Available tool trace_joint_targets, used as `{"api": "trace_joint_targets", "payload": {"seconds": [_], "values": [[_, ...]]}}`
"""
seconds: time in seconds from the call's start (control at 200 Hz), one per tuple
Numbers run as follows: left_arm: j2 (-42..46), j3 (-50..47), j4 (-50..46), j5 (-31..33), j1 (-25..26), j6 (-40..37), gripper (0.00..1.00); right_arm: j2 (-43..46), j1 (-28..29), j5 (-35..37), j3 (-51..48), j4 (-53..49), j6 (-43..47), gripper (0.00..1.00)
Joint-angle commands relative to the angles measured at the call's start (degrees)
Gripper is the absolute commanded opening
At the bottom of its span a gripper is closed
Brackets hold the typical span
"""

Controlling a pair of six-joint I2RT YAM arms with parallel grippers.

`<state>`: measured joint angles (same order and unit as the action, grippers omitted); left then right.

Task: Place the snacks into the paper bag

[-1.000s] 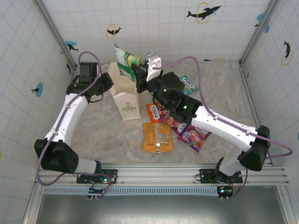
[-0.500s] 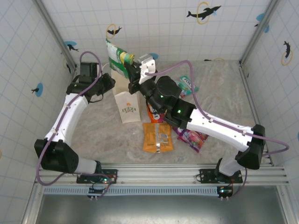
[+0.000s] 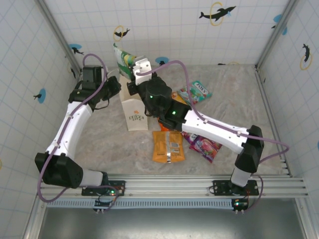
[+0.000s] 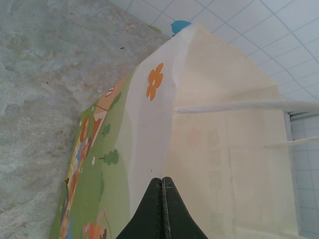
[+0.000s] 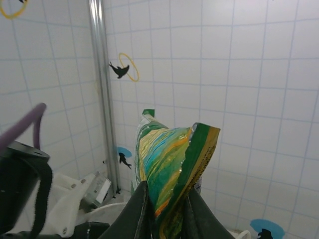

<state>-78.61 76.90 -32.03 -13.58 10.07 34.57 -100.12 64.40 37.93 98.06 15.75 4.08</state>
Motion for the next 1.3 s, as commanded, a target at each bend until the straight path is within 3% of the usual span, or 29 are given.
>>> {"api": "trace_joint_targets", "payload": {"seconds": [0.0,0.585,0.841,1.021,1.296], "values": [[0.82,-0.96,1.34,-1.30,-0.05,-0.02,0.00,-0.75,-2.00,1.21,3.76,-0.27,-3.18,0.00],[1.52,-2.81,2.68,-1.74,-0.02,0.86,0.00,-9.36,-5.60,-4.07,9.48,-9.80,-10.38,0.00],[1.53,-2.99,2.91,-1.59,-0.04,1.15,0.00,-9.99,-5.95,-5.00,10.14,-12.88,-11.04,0.43],[1.96,-3.25,2.59,-0.95,-0.04,1.07,0.00,-6.73,-5.85,-6.42,7.93,-12.26,-9.55,0.46],[2.41,-3.40,2.08,-0.06,-0.01,0.58,0.00,5.75,-8.20,-9.81,-7.04,-10.99,-11.91,0.47]]}}
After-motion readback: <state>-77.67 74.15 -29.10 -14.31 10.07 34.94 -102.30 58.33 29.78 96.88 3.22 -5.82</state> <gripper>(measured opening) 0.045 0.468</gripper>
